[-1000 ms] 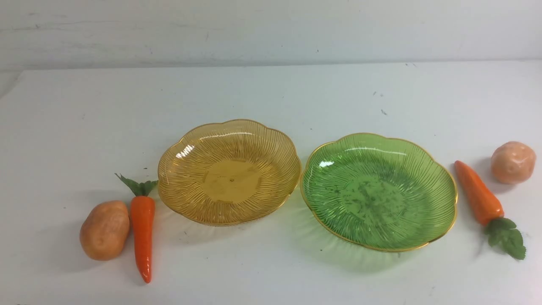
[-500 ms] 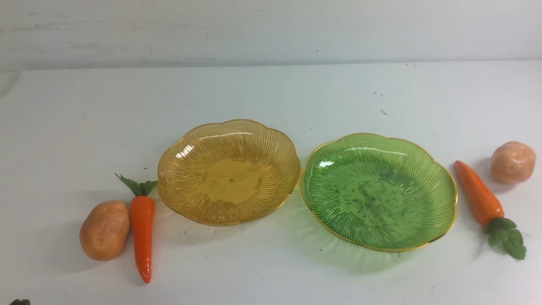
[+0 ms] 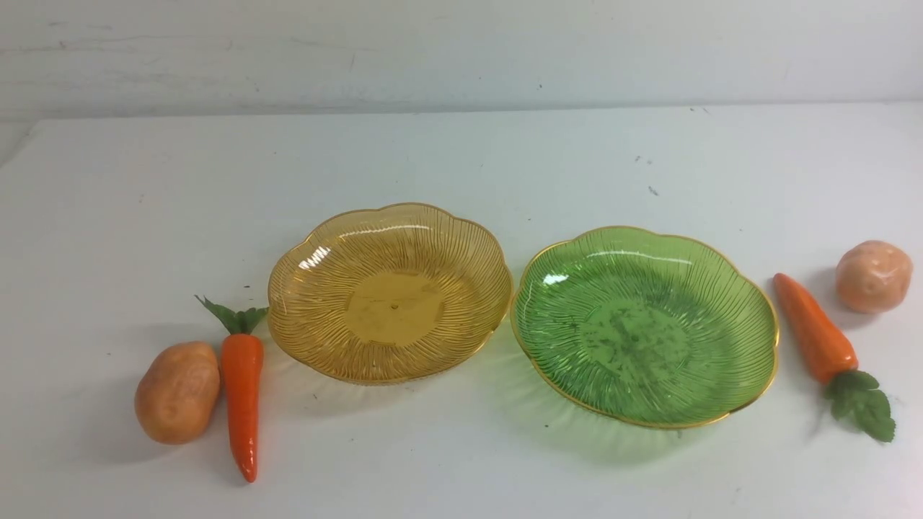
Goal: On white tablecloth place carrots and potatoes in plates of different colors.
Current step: 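Put the potatoes from the left side into the left plate with the left gripper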
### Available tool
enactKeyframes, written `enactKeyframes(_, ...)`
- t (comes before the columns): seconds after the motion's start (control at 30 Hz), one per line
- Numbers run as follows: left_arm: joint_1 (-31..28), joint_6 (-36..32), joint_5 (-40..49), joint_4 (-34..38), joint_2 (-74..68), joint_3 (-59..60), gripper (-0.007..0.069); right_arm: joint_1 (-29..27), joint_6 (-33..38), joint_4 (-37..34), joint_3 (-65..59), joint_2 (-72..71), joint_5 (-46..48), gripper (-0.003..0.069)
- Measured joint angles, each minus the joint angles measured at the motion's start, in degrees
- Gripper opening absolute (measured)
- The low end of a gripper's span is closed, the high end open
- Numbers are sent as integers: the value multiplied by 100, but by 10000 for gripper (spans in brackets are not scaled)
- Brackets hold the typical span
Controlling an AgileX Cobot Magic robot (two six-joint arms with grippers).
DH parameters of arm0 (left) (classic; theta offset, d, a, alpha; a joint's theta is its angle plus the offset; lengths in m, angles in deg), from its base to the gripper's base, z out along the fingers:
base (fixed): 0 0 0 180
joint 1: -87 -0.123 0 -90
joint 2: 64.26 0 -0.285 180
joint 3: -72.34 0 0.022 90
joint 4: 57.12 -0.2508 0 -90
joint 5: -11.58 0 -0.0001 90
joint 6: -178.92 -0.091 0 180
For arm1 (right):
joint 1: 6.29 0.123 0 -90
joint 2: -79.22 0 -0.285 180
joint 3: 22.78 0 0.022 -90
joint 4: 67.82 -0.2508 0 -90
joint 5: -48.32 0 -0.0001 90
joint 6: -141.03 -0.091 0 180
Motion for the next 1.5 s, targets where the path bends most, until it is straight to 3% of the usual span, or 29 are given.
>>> enactKeyframes(0.2, 0, -188, 488, -395, -186, -1359, -3, 0, -462, -1231, -30, 0, -1274, -15)
enactKeyframes(0.3, 0, -393, 1438, -683, -702, -2081, -3, 0, -846, -2060, -30, 0, -1911, -15)
enactKeyframes(0.43, 0, -705, 3612, -1273, -1895, -3276, -3, 0, -1104, -3139, -30, 0, -2481, -15)
enactKeyframes(0.53, 0, -783, 5347, -1863, -3362, -3940, -3, 0, -1108, -3419, -30, 0, -2597, -15)
enactKeyframes(0.73, 0, -905, 6502, -2729, -5315, -4500, -3, 0, -1152, -3515, -30, 0, -2582, -15)
enactKeyframes(0.83, 0, -1002, 6539, -3002, -6060, -4783, -3, 5, -1110, -3446, 177, 0, -1946, -15)
enactKeyframes(0.93, 0, -1206, 6473, -3089, -6860, -5135, -3, 16, -689, -2928, 1285, 312, -378, -15)
enactKeyframes(1.13, 0, -1905, 5917, -3072, -7789, -5355, 19, 16, 280, -1880, 3958, 3025, 2790, -15)
enactKeyframes(1.27, 0, -2277, 5124, -3054, -8380, -5360, 172, 16, 825, -1952, 4860, 4333, 3654, -15)
enactKeyframes(1.4, 0, -2371, 4638, -3169, -8875, -5360, 416, 16, 1455, -2732, 4854, 4638, 3770, -15)
enactKeyframes(1.47, 0, -2397, 4448, -3306, -9182, -5360, 596, 16, 1717, -3032, 4759, 4638, 3764, -15)
enactKeyframes(1.5, 0, -2404, 4415, -3323, -9271, -5360, 639, 16, 1813, -3142, 4731, 4638, 3758, -15)
